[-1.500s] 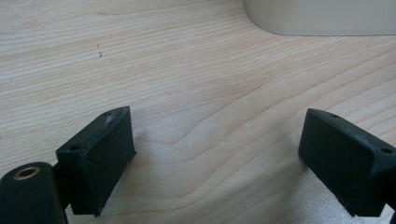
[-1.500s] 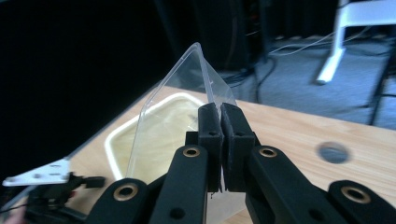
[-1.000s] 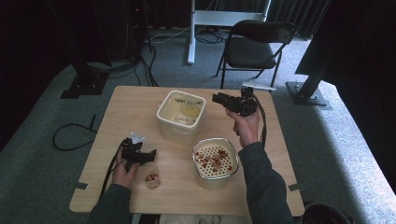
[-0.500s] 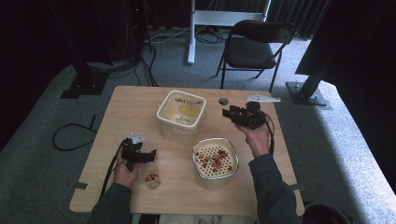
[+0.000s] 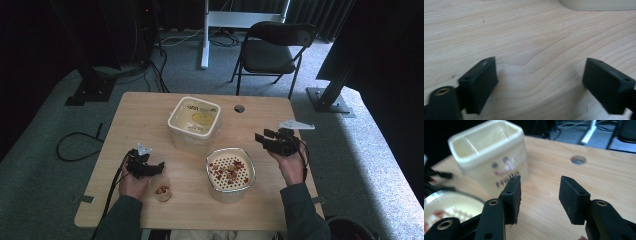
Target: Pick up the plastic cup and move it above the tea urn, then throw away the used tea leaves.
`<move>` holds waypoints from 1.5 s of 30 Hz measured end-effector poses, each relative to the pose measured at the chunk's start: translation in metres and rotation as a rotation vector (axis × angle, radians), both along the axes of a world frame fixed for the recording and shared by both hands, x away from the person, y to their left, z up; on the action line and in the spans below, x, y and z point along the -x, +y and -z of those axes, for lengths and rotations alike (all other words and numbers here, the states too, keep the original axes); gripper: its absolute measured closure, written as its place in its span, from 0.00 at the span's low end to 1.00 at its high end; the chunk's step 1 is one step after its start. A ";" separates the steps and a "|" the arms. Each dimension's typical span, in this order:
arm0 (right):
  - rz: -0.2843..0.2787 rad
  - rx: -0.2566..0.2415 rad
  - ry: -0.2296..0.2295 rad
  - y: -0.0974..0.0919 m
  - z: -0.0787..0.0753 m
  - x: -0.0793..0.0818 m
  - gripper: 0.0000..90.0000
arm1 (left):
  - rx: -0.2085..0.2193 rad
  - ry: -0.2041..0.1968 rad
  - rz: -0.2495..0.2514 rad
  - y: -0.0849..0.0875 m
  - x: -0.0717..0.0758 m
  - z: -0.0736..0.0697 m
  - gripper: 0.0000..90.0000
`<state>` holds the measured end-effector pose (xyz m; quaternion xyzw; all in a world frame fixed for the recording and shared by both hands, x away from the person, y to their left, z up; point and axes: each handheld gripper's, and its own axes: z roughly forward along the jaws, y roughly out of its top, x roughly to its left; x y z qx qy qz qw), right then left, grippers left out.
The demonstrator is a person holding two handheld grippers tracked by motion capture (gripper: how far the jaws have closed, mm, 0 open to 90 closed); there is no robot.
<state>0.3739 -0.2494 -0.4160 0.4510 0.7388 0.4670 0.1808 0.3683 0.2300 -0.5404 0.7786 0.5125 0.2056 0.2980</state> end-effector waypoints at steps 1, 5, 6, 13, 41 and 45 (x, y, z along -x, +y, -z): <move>0.008 0.013 0.000 -0.003 0.003 0.004 0.57 | -0.001 0.006 -0.004 0.001 0.000 -0.001 0.19; 0.045 -0.002 0.013 -0.022 0.020 0.022 0.57 | -0.005 0.013 -0.002 0.003 0.003 -0.003 0.26; 0.050 -0.010 0.016 -0.025 0.024 0.026 0.57 | -0.008 0.017 0.001 0.004 0.004 -0.004 0.27; 0.099 0.016 0.052 -0.039 0.052 0.043 0.57 | -0.001 0.000 0.022 0.007 0.006 -0.002 0.28; 0.153 0.105 0.111 -0.050 0.091 0.063 0.54 | 0.106 -0.107 -0.040 0.022 0.047 -0.037 0.33; 0.154 0.107 0.112 -0.050 0.092 0.063 0.53 | 0.157 -0.142 -0.051 0.026 0.060 -0.050 0.32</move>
